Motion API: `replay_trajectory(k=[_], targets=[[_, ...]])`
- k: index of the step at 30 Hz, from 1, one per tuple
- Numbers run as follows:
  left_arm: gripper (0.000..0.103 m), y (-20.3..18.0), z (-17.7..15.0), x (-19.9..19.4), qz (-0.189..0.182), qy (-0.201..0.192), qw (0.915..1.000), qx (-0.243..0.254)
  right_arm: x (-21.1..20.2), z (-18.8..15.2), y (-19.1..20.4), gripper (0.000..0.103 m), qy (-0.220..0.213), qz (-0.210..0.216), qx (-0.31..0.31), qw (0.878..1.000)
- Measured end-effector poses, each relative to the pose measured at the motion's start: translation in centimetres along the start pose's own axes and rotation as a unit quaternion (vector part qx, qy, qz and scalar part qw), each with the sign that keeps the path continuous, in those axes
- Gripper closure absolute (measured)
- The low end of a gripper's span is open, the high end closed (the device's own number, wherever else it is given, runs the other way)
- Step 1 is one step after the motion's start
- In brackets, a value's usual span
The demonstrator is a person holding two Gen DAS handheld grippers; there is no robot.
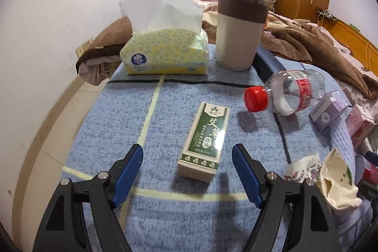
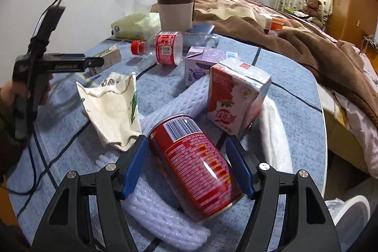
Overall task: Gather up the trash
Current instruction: 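Grasp the green herbal oil box with the left gripper while the right gripper grasps the red can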
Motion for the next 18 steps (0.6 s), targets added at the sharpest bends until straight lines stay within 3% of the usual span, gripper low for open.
replay_trajectory(k=[4,18], targets=[[0.027,-0.1,0.3,0.5,0.000,-0.002,1.0000,0.008,0.1,-0.1,-0.1,0.034,0.005,0.003,0.001,1.000],[0.071,-1.1,0.5,2.4,-0.012,0.025,0.9994,0.018,0.5,0.0,0.1,0.034,0.013,-0.006,0.005,1.000]])
Point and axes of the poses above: each gripper's, at about its wrist camera, not at the fingertips, and x roughly the way its jaws point, y to its left, z to its top, the point moved 5 cm from there along x, roughly the way its jaws point, and after that the axes turned 4 degrees about -y, right-handed, at the moved point
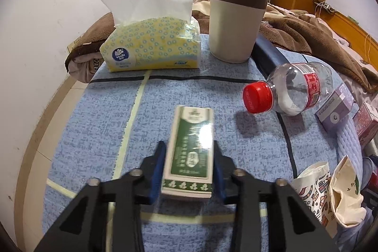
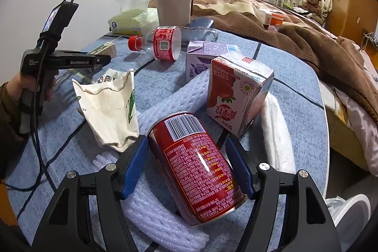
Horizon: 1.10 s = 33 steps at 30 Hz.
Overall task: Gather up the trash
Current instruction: 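Grasp the green herbal oil box with the left gripper while the right gripper grasps the red can, then carry the green box and red can to the wastebasket and open both grippers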
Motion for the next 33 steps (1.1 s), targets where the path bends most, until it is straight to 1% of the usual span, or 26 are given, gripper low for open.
replay_trajectory(k=[4,9,12,21,26,29,33], targets=[[0.071,-0.2,-0.1,-0.2,0.000,-0.002,1.0000,0.003,-0.1,-0.1,-0.1,0.035,-0.004,-0.001,0.011,1.000],[0.071,-0.5,-0.6,-1.1,-0.014,-0.006,0.9999,-0.006,-0.4,-0.3,-0.2,0.043,-0.008,0.001,0.027,1.000],[0.071,-0.9,-0.9,-2.0,-0.017,-0.011,0.9998,-0.003,-0.8,-0.6,-0.2,0.044,-0.011,-0.002,0.032,0.999],[0.071,-2.5,-2.3,-5.4,-0.035,-0.029,0.9989,0.002,-2.0,-1.1,-0.2,0.045,-0.021,-0.003,0.049,0.999],[0.071,-3.2,-3.1,-7.4,-0.045,-0.039,0.9982,0.001,-2.9,-1.7,-0.6,0.046,-0.026,-0.011,0.066,0.997],[0.071,-3.9,-3.7,-8.5,-0.051,-0.043,0.9977,0.005,-2.9,-2.3,-1.1,0.046,-0.016,-0.022,0.077,0.997],[0.071,-4.9,-4.4,-9.8,-0.059,-0.049,0.9970,0.010,-2.9,-3.2,-1.7,0.045,-0.006,-0.015,0.096,0.995]])
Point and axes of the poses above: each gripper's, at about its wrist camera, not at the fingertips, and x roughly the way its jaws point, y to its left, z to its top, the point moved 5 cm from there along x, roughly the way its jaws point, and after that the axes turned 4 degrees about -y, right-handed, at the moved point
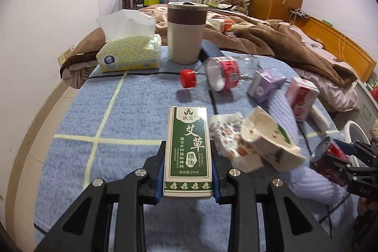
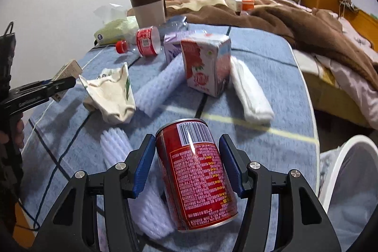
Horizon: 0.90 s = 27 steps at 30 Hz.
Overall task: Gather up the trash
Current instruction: 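Carry the green box and red can to the wastebasket and open both grippers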
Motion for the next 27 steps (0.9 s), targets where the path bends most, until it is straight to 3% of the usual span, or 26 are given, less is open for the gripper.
replay_trajectory(k=[10,15,27], targets=[[0.071,-2.4,-1.2,-2.2,-0.019,-0.007,0.9997,0.010,0.2,-1.8,-0.7,0.043,0.031,-0.021,0.008,0.999],[0.071,-3.7,-1.5,-3.1,-0.024,-0.010,0.9994,0.022,-0.4,-2.6,-2.0,0.044,0.020,-0.011,0.043,0.999],[0.071,-7.3,-1.8,-5.0,-0.044,-0.022,0.9977,0.047,-3.5,-2.6,-2.1,0.048,-0.029,-0.018,0.051,0.998]])
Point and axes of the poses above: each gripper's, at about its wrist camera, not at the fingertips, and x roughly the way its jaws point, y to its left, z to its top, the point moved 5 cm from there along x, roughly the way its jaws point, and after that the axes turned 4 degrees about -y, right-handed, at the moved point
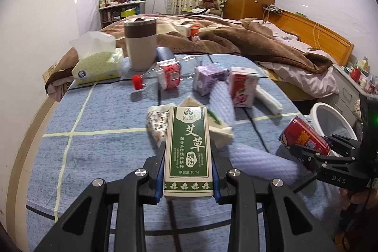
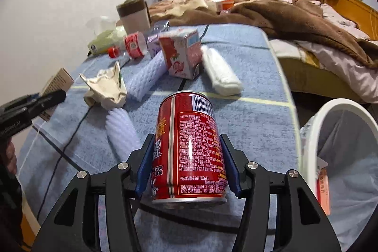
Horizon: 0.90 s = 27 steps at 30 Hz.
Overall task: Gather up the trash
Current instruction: 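Carry the green box and red can to the wastebasket and open both grippers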
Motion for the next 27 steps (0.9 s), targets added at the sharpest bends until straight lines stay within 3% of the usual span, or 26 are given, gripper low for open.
replay_trajectory(k=[12,27], targets=[[0.071,-6.0,0.7,-1.6,-0.044,-0.016,0.9980,0.041,-5.3,0.3,-2.2,0.048,-0.053,-0.020,0.025,0.998],[0.071,-16.2,1.3,-1.8,-0.115,-0.024,0.9887,0.094,-10.3,-1.6,-9.3,0.048,-0.085,-0.102,0.089,0.987]])
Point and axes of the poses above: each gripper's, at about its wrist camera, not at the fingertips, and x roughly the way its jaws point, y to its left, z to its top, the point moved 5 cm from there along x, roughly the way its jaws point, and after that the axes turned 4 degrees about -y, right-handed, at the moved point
